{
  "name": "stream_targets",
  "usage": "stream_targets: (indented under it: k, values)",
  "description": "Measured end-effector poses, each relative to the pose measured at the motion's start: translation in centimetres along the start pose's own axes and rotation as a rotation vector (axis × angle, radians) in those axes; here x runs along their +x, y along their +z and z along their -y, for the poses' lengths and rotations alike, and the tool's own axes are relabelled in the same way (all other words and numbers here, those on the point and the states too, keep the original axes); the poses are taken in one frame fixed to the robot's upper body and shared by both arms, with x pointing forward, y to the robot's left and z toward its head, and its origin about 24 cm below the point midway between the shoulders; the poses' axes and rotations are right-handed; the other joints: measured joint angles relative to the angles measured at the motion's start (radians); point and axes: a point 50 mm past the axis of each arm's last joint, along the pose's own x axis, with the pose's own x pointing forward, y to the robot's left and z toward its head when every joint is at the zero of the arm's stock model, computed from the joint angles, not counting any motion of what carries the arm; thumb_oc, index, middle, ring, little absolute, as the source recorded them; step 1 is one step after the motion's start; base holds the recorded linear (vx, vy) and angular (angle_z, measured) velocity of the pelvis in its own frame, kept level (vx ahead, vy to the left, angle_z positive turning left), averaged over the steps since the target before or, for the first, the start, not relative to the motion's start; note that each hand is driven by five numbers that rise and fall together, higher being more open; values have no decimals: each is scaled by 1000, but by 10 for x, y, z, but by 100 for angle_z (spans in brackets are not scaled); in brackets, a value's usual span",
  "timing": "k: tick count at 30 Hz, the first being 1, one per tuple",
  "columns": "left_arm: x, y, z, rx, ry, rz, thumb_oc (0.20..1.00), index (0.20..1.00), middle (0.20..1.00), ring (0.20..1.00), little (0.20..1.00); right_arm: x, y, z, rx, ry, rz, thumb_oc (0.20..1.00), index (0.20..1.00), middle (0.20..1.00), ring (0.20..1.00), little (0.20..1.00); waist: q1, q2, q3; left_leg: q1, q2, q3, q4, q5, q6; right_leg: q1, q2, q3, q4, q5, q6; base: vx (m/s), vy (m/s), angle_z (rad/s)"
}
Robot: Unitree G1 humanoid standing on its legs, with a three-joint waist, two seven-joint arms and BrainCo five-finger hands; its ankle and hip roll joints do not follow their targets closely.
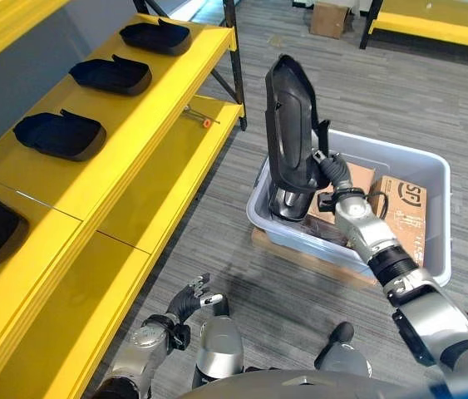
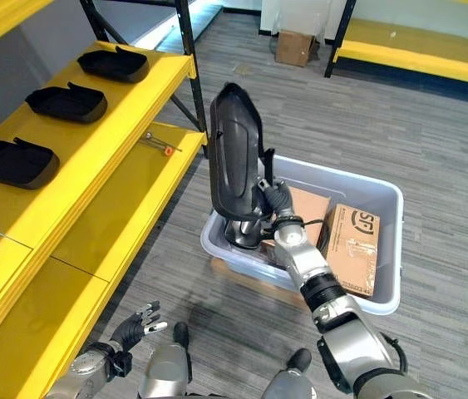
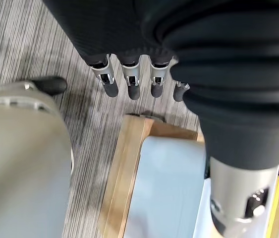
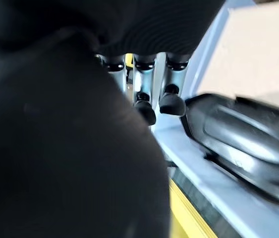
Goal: Move parts from the plastic box to the shelf.
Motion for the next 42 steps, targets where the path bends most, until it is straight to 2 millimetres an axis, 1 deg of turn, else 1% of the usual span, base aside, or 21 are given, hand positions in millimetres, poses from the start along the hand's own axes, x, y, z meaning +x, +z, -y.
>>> stream_targets:
  k: [2, 3, 4, 5, 6, 7, 8, 9, 10, 11, 12, 13, 15, 16, 17, 19, 21, 24, 28, 33, 42]
  values:
    - [-2, -3, -5, 0, 26, -11, 1000, 1000, 1000, 1000, 1000, -6, -14, -7, 18, -2, -45, 200, 200, 200, 200, 200, 19, -18, -26, -6, -12, 17, 15, -12, 8, -5, -24, -27, -1, 5, -14, -82, 131, -7]
    - [-4, -8, -6, -5, 31, -23, 1000, 1000, 1000, 1000, 1000, -7, -15, -11, 29, -1, -51, 200, 200, 200, 200, 200, 21, -25, -28, -20, -14, 22, 46, -27, 17, -4, -36, -50, -1, 11, -27, -45, 73, -16]
    - [-5, -10, -5, -6, 31, -31, 1000, 1000, 1000, 1000, 1000, -8, -16, -15, 36, 0, -53, 200, 200, 200, 200, 200, 16, -31, -32, -47, -18, 23, 96, -54, 31, -5, -50, -63, 1, 7, -29, -11, 12, 4]
    - [-2, -8, -3, -2, 22, -28, 1000, 1000, 1000, 1000, 1000, -9, -16, -14, 28, -10, -50, 200, 200, 200, 200, 200, 11, -29, -34, -82, -24, 11, 141, -77, 54, -5, -53, -38, 15, -18, -3, -51, -19, 49]
    - [1, -3, -1, 7, 13, -17, 1000, 1000, 1000, 1000, 1000, -11, -20, -6, 11, -32, -51, 200, 200, 200, 200, 200, -4, -20, -34, -94, -26, -35, 144, -82, 57, -19, -36, 23, 73, -70, 17, -45, -19, 97]
    - [4, 7, -3, 22, 13, 10, 1000, 1000, 1000, 1000, 1000, -14, -25, -1, 0, -47, -61, 200, 200, 200, 200, 200, -14, -2, -34, -109, -19, -84, 129, -69, 49, -44, 35, 111, 158, -133, 34, -30, -22, 109]
    - [4, 11, -6, 36, 15, 22, 1000, 1000, 1000, 1000, 1000, -16, -28, 0, -4, -50, -68, 200, 200, 200, 200, 200, -16, -7, -40, -99, -14, -103, 83, -29, 52, -72, 106, 124, 229, -206, 1, 54, -33, 93]
    - [4, 13, -8, 41, 21, 23, 1000, 1000, 1000, 1000, 1000, -16, -30, 2, -8, -52, -69, 200, 200, 200, 200, 200, -28, -6, -45, -80, -13, -124, 29, 10, 50, -76, 175, 164, 238, -250, -50, 79, -51, 69]
    - [3, 8, -6, 47, 13, 8, 1000, 1000, 1000, 1000, 1000, -17, -32, 6, -16, -60, -71, 200, 200, 200, 200, 200, -40, 10, -46, -70, -15, -141, -9, 34, 50, -72, 204, 199, 228, -254, -56, 60, -43, 55]
    - [4, 7, -3, 48, 4, 2, 1000, 1000, 1000, 1000, 1000, -17, -32, 10, -24, -68, -69, 200, 200, 200, 200, 200, -46, 15, -50, -65, -15, -155, -30, 45, 54, -68, 225, 232, 219, -265, -54, 53, -42, 81]
    - [5, 4, 4, 49, -11, -5, 1000, 1000, 1000, 1000, 1000, -17, -33, 19, -47, -90, -65, 200, 200, 200, 200, 200, -79, 43, -51, -75, -14, -211, -55, 74, 59, -46, 293, 311, 178, -274, -65, 25, -28, 107]
    - [7, -2, 16, 51, -45, -19, 1000, 1000, 1000, 1000, 1000, -19, -38, 32, -82, -119, -71, 200, 200, 200, 200, 200, -93, 72, -57, -69, -11, -239, -94, 95, 74, -18, 318, 314, 147, -268, -76, 22, -37, 98]
    - [6, -12, 31, 62, -94, -47, 1000, 1000, 1000, 1000, 1000, -22, -44, 46, -116, -152, -84, 200, 200, 200, 200, 200, -77, 89, -73, -66, -15, -228, -119, 59, 117, -17, 313, 296, 128, -257, -95, -32, -35, 40]
    - [3, -20, 35, 74, -119, -77, 1000, 1000, 1000, 1000, 1000, -22, -44, 52, -132, -162, -81, 200, 200, 200, 200, 200, -80, 92, -76, -71, -24, -228, -113, 38, 120, -13, 299, 278, 112, -245, -94, -70, -19, 29]
    - [1, -26, 36, 71, -128, -94, 1000, 1000, 1000, 1000, 1000, -22, -44, 61, -170, -178, -75, 200, 200, 200, 200, 200, -80, 100, -81, -68, -52, -226, -97, 40, 117, -6, 293, 265, 98, -238, -91, -71, -9, 24]
    - [-2, -30, 35, 63, -132, -105, 1000, 1000, 1000, 1000, 1000, -22, -40, 69, -203, -199, -52, 200, 200, 200, 200, 200, -79, 126, -102, -71, -54, -237, -106, 93, 92, -7, 305, 261, 91, -239, -83, -100, -20, 13]
    - [0, -26, 35, 64, -143, -93, 1000, 1000, 1000, 1000, 1000, -21, -36, 73, -211, -207, -25, 200, 200, 200, 200, 200, -80, 132, -108, -72, -62, -236, -113, 107, 67, -17, 297, 265, 93, -245, -71, -63, -19, 5]
    - [2, -21, 35, 69, -153, -78, 1000, 1000, 1000, 1000, 1000, -21, -33, 71, -224, -205, -1, 200, 200, 200, 200, 200, -84, 130, -111, -71, -78, -234, -137, 110, 62, -22, 280, 267, 97, -251, -54, 11, -13, 3]
    - [1, -23, 34, 66, -152, -85, 1000, 1000, 1000, 1000, 1000, -21, -33, 71, -235, -213, 5, 200, 200, 200, 200, 200, -92, 127, -112, -62, -91, -236, -142, 112, 66, -4, 271, 264, 82, -248, -45, 35, -21, 4]
    - [0, -22, 32, 86, -159, -82, 1000, 1000, 1000, 1000, 1000, -20, -28, 83, -219, -284, 19, 200, 200, 200, 200, 200, -92, 120, -111, -46, -93, -240, -143, 109, 68, 30, 274, 258, 36, -240, -41, 15, -9, 5]
    - [0, -19, 29, 102, -171, -87, 1000, 1000, 1000, 1000, 1000, -20, -27, 90, -200, -332, 21, 200, 200, 200, 200, 200, -96, 99, -111, -26, -102, -234, -159, 106, 69, 77, 274, 259, -39, -203, -33, 6, -2, -1]
